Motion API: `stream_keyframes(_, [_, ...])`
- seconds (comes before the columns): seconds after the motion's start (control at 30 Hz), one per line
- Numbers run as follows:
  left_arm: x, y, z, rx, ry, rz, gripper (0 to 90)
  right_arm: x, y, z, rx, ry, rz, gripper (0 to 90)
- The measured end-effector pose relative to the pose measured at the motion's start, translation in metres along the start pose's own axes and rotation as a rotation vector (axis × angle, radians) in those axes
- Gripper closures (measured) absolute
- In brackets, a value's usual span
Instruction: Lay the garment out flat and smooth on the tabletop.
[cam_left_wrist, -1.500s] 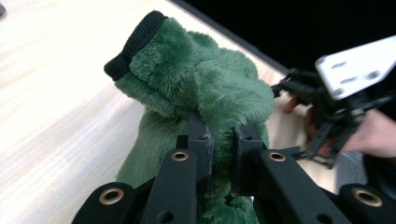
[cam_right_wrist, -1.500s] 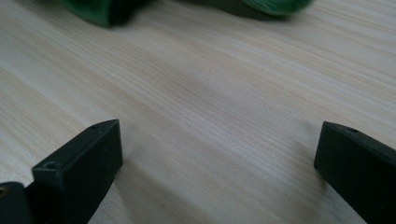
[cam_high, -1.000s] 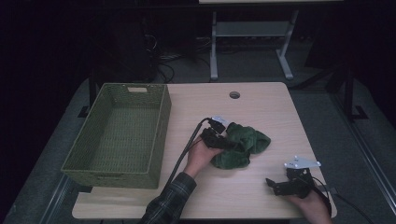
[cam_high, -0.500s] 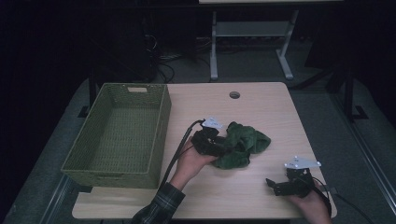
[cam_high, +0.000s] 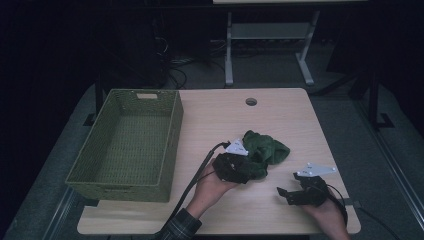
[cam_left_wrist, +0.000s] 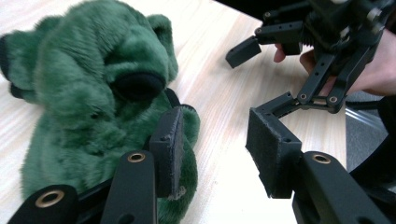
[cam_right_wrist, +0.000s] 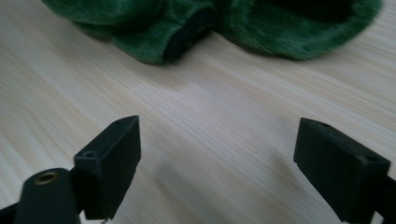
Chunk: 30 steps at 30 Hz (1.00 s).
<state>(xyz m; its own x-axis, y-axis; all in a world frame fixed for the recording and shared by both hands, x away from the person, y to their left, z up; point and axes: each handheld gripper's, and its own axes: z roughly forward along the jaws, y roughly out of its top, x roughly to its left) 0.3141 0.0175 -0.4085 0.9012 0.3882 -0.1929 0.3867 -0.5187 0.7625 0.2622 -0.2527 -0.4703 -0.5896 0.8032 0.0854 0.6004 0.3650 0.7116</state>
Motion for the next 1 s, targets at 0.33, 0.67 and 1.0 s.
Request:
stream_keyframes(0.33, [0.016,-0.011,0.023,0.069,0.051,0.036,48.6,0.012,0.023,0.015,-0.025,0.067,-0.041,31.7])
stream_keyframes(0.67, [0.034,-0.022,0.035,0.102,0.078,0.031,47.4,0.015,0.035,0.031,-0.031,0.095,-0.039,41.5])
stream_keyframes(1.0, [0.042,-0.024,0.038,0.104,0.095,-0.010,63.5,0.013,0.040,0.044,-0.029,0.114,-0.020,50.2])
